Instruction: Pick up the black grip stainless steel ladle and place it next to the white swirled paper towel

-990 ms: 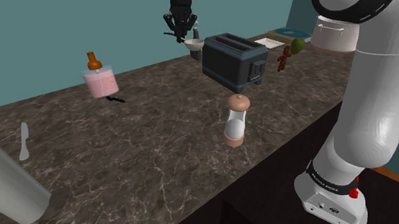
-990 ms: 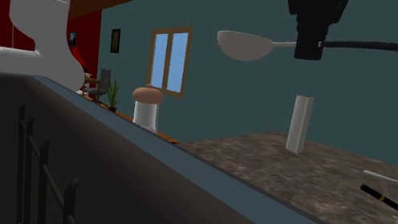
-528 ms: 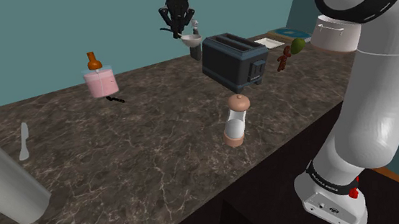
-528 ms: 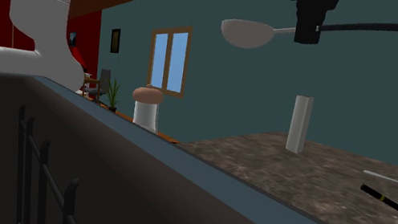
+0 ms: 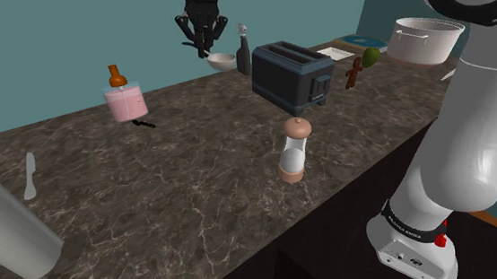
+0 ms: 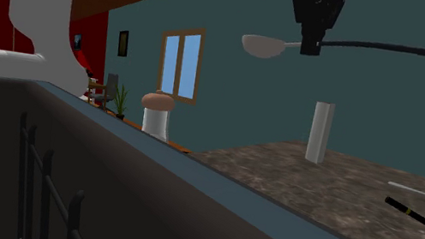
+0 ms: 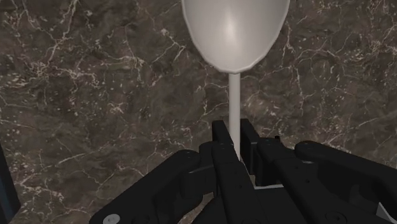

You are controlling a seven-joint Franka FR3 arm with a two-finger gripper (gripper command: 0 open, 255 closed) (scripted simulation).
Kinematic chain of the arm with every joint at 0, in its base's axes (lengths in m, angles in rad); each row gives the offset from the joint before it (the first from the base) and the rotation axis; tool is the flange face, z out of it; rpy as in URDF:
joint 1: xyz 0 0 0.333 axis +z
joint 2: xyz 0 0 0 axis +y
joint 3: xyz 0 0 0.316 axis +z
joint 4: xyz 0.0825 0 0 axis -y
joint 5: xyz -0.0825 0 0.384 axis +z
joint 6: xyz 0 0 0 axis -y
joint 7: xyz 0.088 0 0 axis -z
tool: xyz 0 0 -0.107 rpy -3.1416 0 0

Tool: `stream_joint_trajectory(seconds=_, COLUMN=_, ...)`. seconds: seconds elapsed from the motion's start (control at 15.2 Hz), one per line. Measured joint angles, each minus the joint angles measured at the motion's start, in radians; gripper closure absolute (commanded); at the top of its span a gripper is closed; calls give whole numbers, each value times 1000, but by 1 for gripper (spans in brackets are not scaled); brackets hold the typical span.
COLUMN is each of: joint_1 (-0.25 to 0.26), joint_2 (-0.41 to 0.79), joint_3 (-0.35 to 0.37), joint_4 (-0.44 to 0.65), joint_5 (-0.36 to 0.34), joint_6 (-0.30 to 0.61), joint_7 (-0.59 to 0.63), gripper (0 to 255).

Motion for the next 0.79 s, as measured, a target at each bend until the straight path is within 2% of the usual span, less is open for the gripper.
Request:
stream_joint_trajectory(seconds=0.46, joint_1=95, joint_2=-19, joint_3=71, joint_4=-37, joint_5=-12, joint_6=35, joint_7=163, gripper=255)
stream_joint_trajectory(seconds=0.79, joint_1=164, joint_2=0, joint_3=121, joint_4=-14, joint_5=-29, joint_6=42, joint_7=281, gripper=255)
